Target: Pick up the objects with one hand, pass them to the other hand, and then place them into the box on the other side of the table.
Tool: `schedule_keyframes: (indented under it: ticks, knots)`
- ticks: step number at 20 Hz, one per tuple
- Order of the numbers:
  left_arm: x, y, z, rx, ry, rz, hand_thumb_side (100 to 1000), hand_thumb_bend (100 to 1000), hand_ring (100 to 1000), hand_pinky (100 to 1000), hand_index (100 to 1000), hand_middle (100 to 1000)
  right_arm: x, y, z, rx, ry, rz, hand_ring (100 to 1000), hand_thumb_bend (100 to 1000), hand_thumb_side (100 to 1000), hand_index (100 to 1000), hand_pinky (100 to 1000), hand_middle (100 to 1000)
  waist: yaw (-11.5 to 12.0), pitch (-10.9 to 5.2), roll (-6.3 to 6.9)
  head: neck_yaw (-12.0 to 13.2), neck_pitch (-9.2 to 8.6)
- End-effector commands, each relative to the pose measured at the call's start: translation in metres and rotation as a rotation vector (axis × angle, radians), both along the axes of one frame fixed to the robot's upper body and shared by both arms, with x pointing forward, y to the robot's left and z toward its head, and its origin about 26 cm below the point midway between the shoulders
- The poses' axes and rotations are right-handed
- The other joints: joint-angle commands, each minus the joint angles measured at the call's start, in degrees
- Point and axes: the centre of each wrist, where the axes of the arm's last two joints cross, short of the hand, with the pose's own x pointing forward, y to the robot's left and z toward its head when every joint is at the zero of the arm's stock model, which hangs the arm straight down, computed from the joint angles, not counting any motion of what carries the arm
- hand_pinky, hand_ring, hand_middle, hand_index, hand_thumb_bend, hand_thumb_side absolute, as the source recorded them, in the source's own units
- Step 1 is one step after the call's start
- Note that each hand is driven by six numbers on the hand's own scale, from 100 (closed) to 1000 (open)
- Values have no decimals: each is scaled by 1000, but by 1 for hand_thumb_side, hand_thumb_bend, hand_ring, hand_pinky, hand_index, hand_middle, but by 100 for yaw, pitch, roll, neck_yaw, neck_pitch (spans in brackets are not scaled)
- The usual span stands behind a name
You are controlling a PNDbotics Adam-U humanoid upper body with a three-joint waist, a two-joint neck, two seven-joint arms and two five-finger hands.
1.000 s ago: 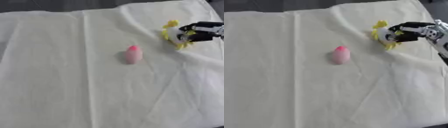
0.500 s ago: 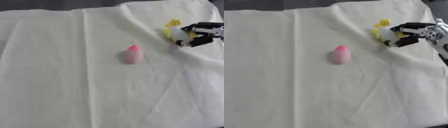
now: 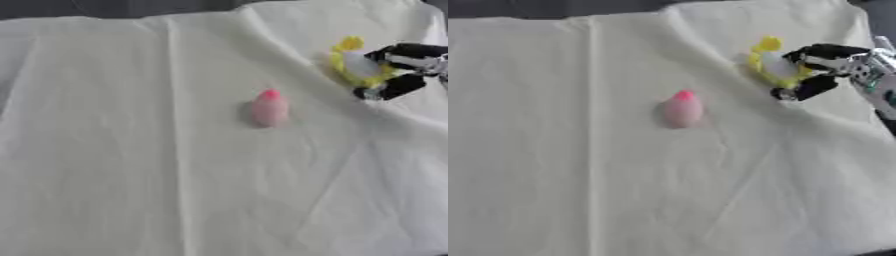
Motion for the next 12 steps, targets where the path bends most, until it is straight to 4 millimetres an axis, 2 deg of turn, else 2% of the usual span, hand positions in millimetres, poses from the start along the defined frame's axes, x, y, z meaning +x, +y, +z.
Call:
schedule_keyframes:
  ticks: [1,3,5,12]
  knots:
    - [-8,7,19,27,-47,24,399,102,711,800,721,627,-2,-2,2,12,-25,-30,638,240,226,727,833,570,4,-5,-69,15,-66]
    - [-8,7,19,28,-46,26,398,104,711,800,720,627,-2,-3,0,46,-44,-59,624,140,230,707,831,563,6,-9,-71,21,-62]
    - [-8,8,19,28,-45,29,398,103,711,800,720,627,-2,-1,-1,79,-47,-71,619,100,219,691,828,550,5,-18,-73,20,-60]
    - [-7,9,15,32,-34,38,394,108,711,800,719,627,-4,2,9,166,-57,-75,617,100,192,672,822,541,-36,-105,-64,29,-17]
